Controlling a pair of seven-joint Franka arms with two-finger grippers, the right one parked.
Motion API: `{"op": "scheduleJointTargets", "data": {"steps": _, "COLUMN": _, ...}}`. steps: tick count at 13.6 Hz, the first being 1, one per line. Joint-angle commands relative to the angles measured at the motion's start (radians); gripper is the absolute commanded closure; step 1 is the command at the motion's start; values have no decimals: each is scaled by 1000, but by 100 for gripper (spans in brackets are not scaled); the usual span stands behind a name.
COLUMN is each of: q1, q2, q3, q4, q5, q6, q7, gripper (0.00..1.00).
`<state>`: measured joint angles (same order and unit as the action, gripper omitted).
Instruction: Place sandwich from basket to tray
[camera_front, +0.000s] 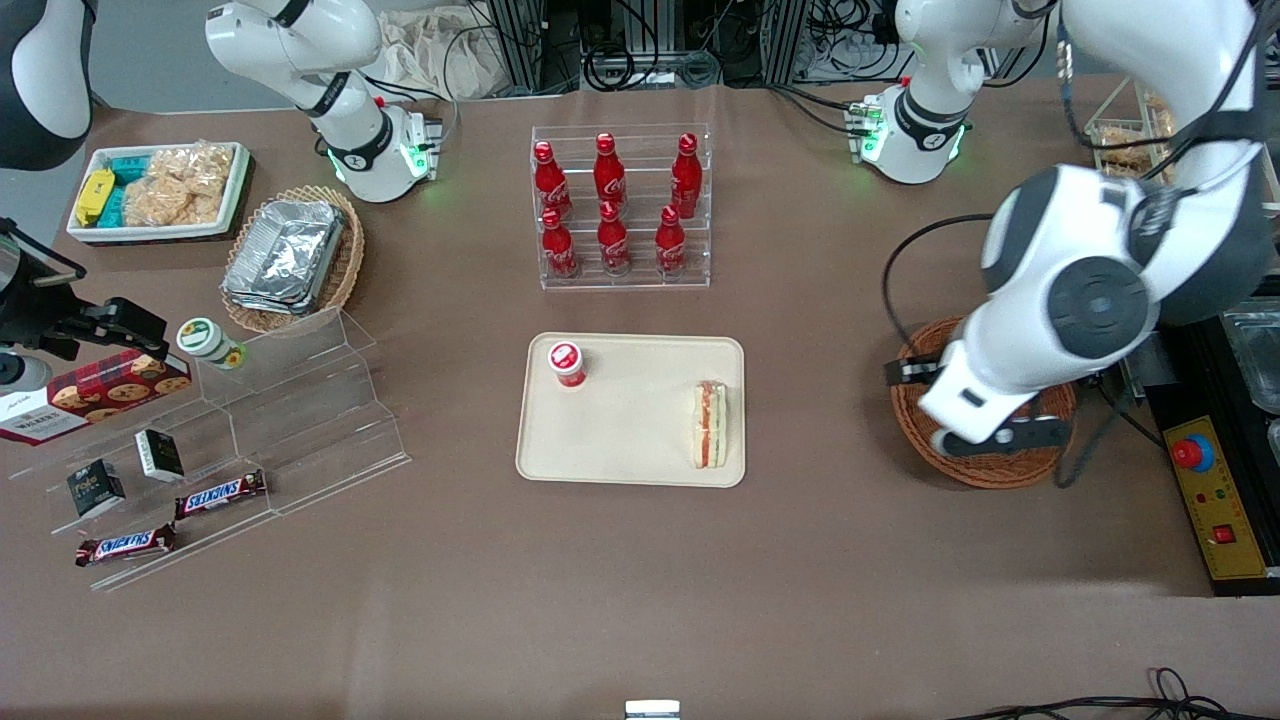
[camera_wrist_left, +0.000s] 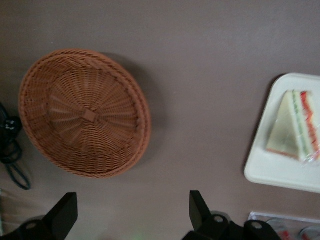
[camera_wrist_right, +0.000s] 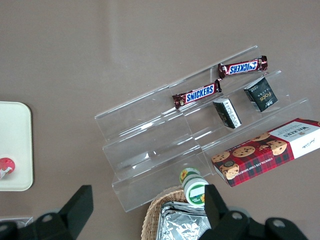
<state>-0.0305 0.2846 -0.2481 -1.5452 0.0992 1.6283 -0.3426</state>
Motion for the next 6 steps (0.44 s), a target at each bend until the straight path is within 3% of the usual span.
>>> {"op": "scheduleJointTargets", "data": {"steps": 1, "q1": -64, "q2": -213, "q3": 163, "q4": -255, "q5": -36, "q6": 114, "q7": 163, "gripper": 0}}
{"op": "scheduleJointTargets", "data": {"steps": 3, "q1": -60, "q2": -239, "q3": 220, "q4": -262, "q5": -38, "q6": 91, "q7": 320, "gripper": 0}}
{"op": "scheduleJointTargets", "data": {"steps": 6, "q1": -46, "q2": -173, "q3": 237, "q4": -149, "q5": -29, "q6": 19, "q7": 390, "gripper": 0}}
